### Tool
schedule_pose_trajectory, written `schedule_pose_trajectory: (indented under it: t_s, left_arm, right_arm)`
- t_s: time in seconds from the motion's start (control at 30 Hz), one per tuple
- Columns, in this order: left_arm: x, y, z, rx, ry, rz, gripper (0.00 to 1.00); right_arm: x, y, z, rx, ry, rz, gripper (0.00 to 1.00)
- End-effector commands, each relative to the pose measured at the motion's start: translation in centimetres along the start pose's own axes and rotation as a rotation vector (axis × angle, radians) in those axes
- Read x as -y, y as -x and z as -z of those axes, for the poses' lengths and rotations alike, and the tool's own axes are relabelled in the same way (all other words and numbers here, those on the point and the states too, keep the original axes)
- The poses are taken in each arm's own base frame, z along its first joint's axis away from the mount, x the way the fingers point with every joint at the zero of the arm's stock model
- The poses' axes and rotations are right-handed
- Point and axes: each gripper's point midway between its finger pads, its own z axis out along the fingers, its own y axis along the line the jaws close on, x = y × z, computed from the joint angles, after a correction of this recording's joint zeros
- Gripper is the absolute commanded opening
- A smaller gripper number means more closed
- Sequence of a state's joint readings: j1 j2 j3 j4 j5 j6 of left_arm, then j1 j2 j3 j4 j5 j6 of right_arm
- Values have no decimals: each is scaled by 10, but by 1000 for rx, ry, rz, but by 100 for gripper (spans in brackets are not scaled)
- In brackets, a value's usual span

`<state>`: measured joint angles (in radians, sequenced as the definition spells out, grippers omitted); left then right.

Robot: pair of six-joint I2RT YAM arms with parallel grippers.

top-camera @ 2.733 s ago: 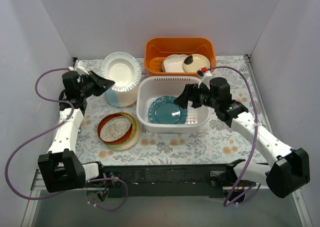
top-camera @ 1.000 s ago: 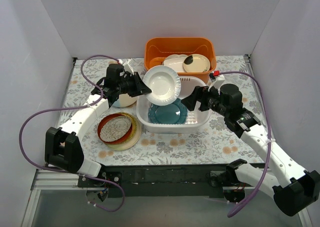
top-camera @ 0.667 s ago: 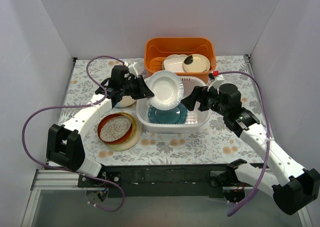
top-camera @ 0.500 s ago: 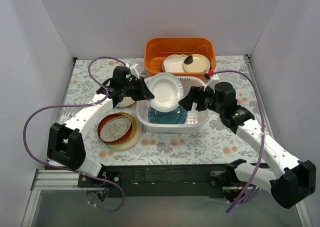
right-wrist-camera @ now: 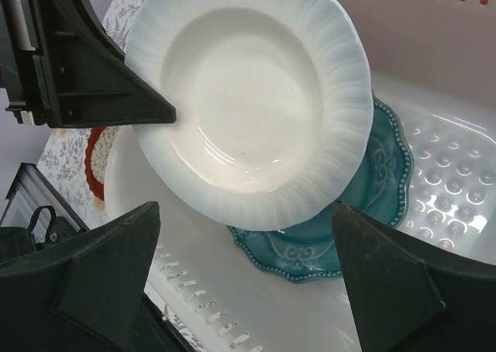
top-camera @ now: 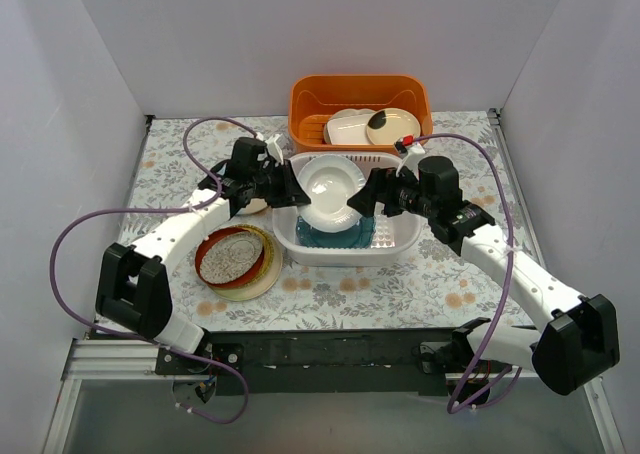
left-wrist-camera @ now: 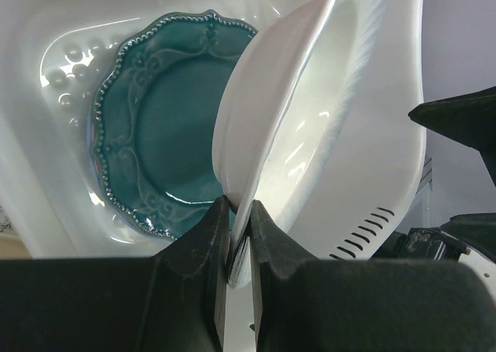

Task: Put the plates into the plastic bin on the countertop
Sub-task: Pick up the plastic bin.

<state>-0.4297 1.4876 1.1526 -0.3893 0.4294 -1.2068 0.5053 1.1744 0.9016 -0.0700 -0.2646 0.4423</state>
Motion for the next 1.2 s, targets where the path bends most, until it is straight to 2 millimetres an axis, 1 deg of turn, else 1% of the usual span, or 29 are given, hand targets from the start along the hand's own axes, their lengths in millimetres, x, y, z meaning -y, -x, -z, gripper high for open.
schedule_pose_trajectory:
  t_s: [0.0, 0.03, 0.1, 0.13, 0.17, 0.27, 0.43, 0.5, 0.6, 0.73, 0.87, 0.9, 0.93, 1.0, 1.1, 1.13, 1.17]
  left_arm:
    - [23, 2, -4, -2, -82, -56, 0]
    - [23, -2, -10, -16, -81, -59, 0]
    - [25, -6, -15, -33, -84, -63, 0]
    - [24, -11, -21, -54, -80, -63, 0]
    - [25, -12, -24, -59, -85, -71, 0]
    - [18, -19, -35, -81, -53, -79, 0]
    - [14, -27, -44, -101, -38, -79, 0]
    - [11, -29, -47, -107, -28, -78, 0]
    - [10, -31, -48, -116, -25, -72, 0]
    - [7, -34, -47, -116, -12, -70, 0]
    - [7, -31, -41, -97, -1, -87, 0]
    - [7, -30, -40, -91, 2, -95, 2]
    - [7, -30, -40, -91, 5, -101, 8]
    - [6, -28, -38, -89, 16, -110, 15]
    - [6, -27, -34, -85, 19, -129, 34]
    - [5, -27, -33, -81, 25, -136, 38]
    - [6, -24, -29, -68, 31, -144, 47]
  right_arm:
    - [-16, 25, 7, 86, 47, 35, 98]
    - [-16, 25, 9, 86, 44, 34, 98]
    - [-14, 24, 13, 92, 28, 34, 98]
    - [-15, 25, 15, 96, 27, 34, 98]
    - [-14, 25, 18, 97, 21, 34, 98]
    - [-14, 23, 25, 110, 12, 34, 98]
    - [-12, 19, 31, 111, -1, 31, 98]
    - [-12, 21, 31, 116, -4, 30, 98]
    - [-12, 23, 31, 117, -5, 31, 98]
    - [-12, 20, 27, 105, 1, 32, 98]
    - [-13, 19, 20, 99, 20, 32, 98]
    - [-13, 20, 19, 97, 22, 33, 98]
    - [-13, 20, 17, 91, 23, 30, 98]
    - [-13, 21, 14, 87, 28, 31, 98]
    - [-14, 19, 14, 83, 33, 30, 98]
    - [-12, 19, 14, 84, 28, 29, 98]
    - [-12, 16, 14, 80, 26, 28, 98]
